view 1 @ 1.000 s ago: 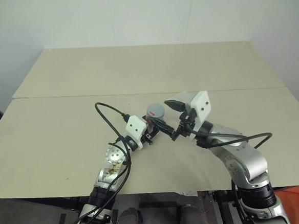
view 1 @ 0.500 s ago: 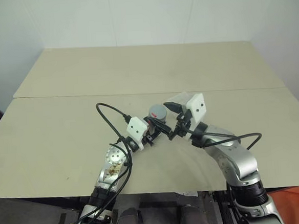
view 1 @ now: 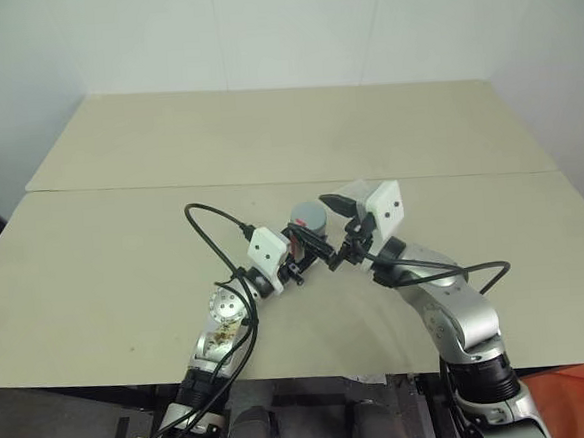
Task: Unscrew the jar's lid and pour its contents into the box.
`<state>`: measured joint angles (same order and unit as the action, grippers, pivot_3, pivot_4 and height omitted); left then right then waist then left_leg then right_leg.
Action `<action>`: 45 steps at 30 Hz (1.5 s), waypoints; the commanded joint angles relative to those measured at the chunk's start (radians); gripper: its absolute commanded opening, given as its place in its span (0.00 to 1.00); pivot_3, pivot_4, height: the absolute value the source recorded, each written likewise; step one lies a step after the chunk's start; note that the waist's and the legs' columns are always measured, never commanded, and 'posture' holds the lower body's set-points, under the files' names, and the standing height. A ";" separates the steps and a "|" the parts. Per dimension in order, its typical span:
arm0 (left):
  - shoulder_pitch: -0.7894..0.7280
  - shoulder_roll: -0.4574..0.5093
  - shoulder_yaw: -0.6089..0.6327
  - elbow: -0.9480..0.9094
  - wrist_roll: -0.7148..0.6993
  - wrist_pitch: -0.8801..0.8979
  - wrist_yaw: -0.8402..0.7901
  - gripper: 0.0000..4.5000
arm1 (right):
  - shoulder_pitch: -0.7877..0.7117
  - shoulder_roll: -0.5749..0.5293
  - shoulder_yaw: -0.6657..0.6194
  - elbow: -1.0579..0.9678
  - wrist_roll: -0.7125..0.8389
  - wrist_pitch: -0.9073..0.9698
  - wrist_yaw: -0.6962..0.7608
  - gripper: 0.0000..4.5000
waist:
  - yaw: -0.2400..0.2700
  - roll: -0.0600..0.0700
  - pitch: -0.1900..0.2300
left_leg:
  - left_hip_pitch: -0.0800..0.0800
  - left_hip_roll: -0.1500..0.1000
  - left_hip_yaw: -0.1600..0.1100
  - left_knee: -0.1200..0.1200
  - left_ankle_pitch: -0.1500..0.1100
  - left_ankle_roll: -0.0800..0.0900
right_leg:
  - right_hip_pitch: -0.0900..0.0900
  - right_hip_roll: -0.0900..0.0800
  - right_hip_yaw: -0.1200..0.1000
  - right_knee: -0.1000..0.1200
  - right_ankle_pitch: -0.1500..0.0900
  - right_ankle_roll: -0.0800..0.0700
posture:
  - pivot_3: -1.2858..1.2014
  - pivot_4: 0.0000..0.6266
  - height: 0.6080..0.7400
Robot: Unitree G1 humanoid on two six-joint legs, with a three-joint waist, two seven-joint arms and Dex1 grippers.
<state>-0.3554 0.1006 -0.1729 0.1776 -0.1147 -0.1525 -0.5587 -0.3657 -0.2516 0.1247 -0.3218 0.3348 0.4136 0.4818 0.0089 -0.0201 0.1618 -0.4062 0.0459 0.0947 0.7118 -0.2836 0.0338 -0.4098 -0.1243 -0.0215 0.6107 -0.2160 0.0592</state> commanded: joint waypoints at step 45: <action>0.065 0.129 -0.104 -0.293 -0.182 0.108 -0.351 0.44 | -0.229 -0.310 -0.011 0.265 0.263 -0.100 0.936 0.63 | 0.000 0.000 0.000 | 0.002 0.000 -0.002 0.000 0.000 0.000 | 0.001 0.000 0.000 0.000 0.000 0.000 | 0.52 0.24 1.00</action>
<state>-0.2685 0.2339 -0.2571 -0.0700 -0.2834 -0.0395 -0.8910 -0.5680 -0.5710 0.1001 -0.0660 0.5880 0.3498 1.3469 0.0091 -0.0200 0.1618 -0.4047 0.0461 0.0933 0.7120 -0.2838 0.0342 -0.4085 -0.1243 -0.0216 0.6105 -0.2160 0.0590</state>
